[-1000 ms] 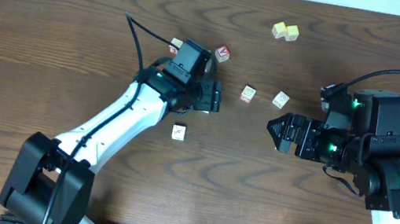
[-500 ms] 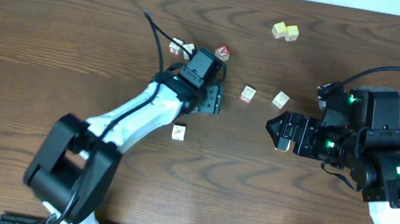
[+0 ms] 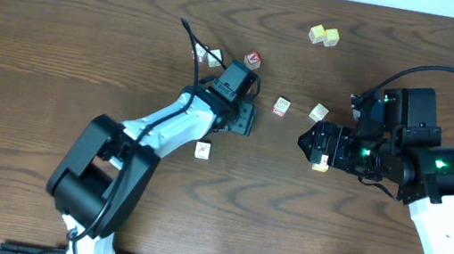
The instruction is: Lift 5 blocks
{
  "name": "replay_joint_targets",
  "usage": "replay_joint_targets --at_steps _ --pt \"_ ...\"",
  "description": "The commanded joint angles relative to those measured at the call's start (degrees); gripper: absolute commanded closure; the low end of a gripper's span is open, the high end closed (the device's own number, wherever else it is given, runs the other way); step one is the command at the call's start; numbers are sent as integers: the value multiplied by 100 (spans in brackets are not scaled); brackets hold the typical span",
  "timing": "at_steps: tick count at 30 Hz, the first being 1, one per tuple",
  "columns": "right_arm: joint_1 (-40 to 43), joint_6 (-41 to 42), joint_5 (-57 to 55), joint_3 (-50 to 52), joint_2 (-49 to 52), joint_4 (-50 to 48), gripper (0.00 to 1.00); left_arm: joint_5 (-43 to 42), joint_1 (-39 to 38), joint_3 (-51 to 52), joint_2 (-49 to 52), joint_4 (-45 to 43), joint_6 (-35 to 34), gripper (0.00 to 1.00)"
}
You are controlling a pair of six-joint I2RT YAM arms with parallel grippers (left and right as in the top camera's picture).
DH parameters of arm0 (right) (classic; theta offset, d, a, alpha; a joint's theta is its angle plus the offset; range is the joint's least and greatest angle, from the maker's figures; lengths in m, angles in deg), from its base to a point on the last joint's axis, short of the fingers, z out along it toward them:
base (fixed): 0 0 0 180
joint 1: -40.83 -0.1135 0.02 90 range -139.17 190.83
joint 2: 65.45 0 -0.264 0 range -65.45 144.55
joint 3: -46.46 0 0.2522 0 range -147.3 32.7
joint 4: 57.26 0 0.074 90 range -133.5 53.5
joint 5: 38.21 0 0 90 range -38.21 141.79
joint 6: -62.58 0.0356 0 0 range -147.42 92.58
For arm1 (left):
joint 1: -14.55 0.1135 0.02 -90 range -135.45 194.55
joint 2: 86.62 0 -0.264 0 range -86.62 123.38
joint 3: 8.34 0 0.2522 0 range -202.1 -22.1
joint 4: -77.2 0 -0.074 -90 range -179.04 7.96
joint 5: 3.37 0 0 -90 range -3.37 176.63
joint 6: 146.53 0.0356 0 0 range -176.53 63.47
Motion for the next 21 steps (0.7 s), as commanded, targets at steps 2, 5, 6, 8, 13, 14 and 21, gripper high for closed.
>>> replay_joint_targets --at_steps 2,5,6,8,13,14,21 --pt "-103 -111 -15 -37 7 24 1 -37 -76 -131 140 -4 111 40" --pt "-103 -111 -17 -37 7 22 1 -35 -85 -131 140 -35 111 48" --pt "-103 -114 -15 -37 7 24 1 -37 -85 -131 140 -33 111 53" --pt "-103 -129 -15 -37 7 26 1 -35 -85 -131 131 -22 111 60" --pt "-98 -131 -57 -35 9 39 1 -92 -85 -133 94 22 20 78" --pt "-98 -131 -55 -35 7 42 1 -105 -85 -133 79 37 -59 78" --pt "-101 -175 -57 -35 9 59 1 -570 -85 -133 -240 514 -802 85"
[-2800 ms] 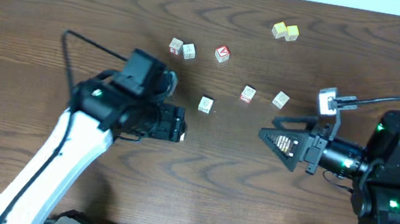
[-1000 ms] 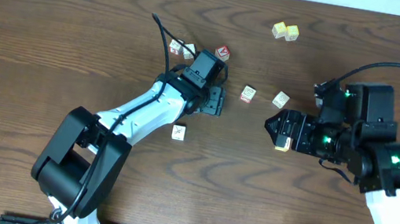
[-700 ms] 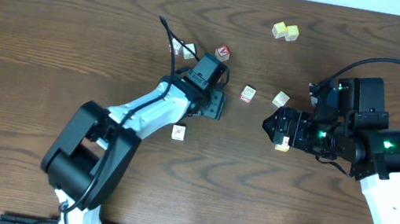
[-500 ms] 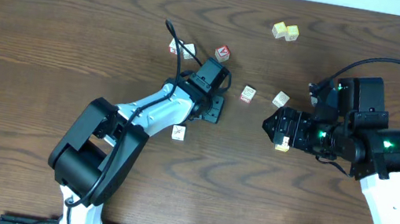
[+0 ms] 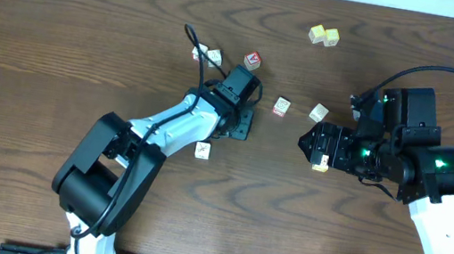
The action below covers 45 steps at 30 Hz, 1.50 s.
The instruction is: Lift 5 blocks
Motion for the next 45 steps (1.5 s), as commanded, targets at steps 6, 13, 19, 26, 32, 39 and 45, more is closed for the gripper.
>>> replay_joint_targets --at_steps 6,13,19,26,32,39,45 --pt "-101 -129 -15 -35 9 4 1 -997 -66 -98 -404 868 -791 85" --pt "-101 -127 -15 -35 9 0 1 -791 -175 63 -404 1370 -874 85" --pt "-101 -127 -13 -35 9 48 1 -490 -302 76 -396 1480 -1064 85" --pt "-101 -127 -13 -35 9 101 1 118 -459 76 -396 1663 -1283 85" --pt "-98 -127 31 -35 7 109 1 116 -474 74 -396 1657 -1285 65" --pt "-101 -127 28 -35 7 109 1 -17 -459 -208 -474 1687 -1279 62" --pt "-98 -127 28 -35 7 92 1 -33 -452 -341 -1014 1685 -1281 62"
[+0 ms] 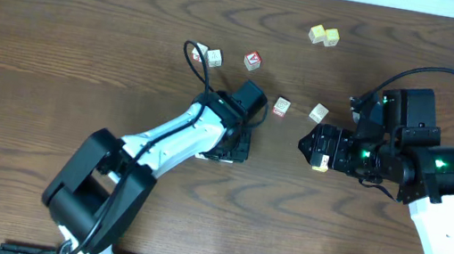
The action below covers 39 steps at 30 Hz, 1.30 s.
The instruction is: Lift 5 blocks
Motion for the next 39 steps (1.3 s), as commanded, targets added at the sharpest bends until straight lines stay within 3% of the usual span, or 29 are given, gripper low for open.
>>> replay_joint_targets --at_steps 1,6,11,16,21,25,31,39 --pt "-98 -107 28 -37 7 -44 1 15 28 -332 -673 13 -26 62" --pt "-101 -136 50 -37 7 -13 1 15 374 -426 -1580 85 -24 56" --pt "-103 -127 114 -44 37 26 1 66 1152 -426 -2481 708 -4 53" --pt "-103 -144 98 -326 651 133 1 599 2048 -426 -2957 1480 -4 21" --pt "-280 -214 -597 -1718 2240 914 1 896 2763 -402 -3008 2107 -4 20" --pt "-549 271 -1187 -2494 3064 671 2 894 2931 -354 -2992 2151 -7 20" --pt "-802 1504 -1770 -2573 3799 -251 4 894 2931 -354 -2990 2151 -7 20" --pt "-881 2175 -1705 -2570 4557 -734 19 894 2929 -354 -2990 2151 -7 20"
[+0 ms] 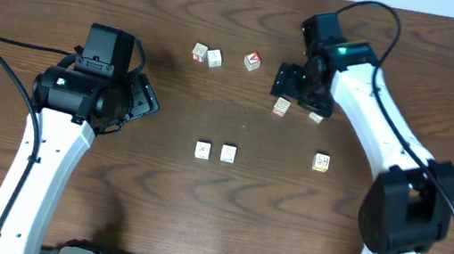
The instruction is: Lift 5 blocks
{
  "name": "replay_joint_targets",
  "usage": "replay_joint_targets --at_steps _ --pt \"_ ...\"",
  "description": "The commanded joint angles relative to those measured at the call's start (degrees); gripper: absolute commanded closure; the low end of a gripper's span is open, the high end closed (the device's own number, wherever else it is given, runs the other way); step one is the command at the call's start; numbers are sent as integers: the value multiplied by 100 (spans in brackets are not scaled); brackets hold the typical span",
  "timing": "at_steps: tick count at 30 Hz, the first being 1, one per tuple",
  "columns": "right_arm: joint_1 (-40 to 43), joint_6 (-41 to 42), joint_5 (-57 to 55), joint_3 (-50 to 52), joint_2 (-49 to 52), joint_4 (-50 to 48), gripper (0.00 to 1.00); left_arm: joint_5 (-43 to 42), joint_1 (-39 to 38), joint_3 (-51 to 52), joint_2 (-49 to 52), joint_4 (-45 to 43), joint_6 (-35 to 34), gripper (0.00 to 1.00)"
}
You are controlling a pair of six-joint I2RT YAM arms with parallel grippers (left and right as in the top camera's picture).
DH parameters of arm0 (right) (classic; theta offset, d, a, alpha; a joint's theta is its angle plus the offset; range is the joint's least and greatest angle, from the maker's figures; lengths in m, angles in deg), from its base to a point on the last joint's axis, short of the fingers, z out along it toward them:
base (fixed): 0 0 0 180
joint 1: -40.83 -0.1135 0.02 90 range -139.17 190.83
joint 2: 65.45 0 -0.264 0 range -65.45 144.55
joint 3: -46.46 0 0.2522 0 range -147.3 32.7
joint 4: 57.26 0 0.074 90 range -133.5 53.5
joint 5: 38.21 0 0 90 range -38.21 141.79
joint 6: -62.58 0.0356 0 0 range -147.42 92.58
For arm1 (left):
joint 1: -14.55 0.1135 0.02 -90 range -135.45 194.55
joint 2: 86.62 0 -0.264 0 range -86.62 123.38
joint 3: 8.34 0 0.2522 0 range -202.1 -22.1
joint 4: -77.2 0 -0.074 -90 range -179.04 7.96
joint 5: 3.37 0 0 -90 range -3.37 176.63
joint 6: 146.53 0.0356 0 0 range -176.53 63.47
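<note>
Small wooden blocks lie scattered on the table. Three stand in a back row: two cream ones and a red one. Two lie mid-table, and a yellowish one lies to their right. My right gripper reaches in from the back. It looks open and hangs just behind a red-marked block, with another block under its wrist. My left gripper is pulled back to the left, open and holding nothing.
The dark wooden table runs to a pale back edge at the top of the view. My right arm crosses the back right and covers part of the table there. My left arm stands along the left side.
My left arm has pulled back from mid-table to the far left, and a block now lies where its gripper was. My right arm has moved from the right to the back, over the red-marked block.
At first my left gripper was low just in front of the red block, and my right gripper rested by the yellowish block. The left then moved toward the front, beside the lone mid-table block. Now two blocks lie there and both arms are elsewhere.
</note>
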Motion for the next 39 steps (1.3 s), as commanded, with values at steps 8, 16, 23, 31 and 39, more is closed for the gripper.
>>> replay_joint_targets --at_steps 8,16,23,31,39 --pt "-173 748 -138 -90 857 -345 19 114 20 -9 0 17 11 19" --pt "-168 780 -245 -90 1097 -693 40 114 20 -9 0 17 11 19" --pt "-181 780 -549 -68 1115 -793 42 114 20 -9 0 17 11 19" --pt "-184 782 -538 -37 1121 -719 50 114 20 -9 0 17 11 19" --pt "-245 782 -540 74 1139 -772 53 114 20 -9 0 17 11 19"
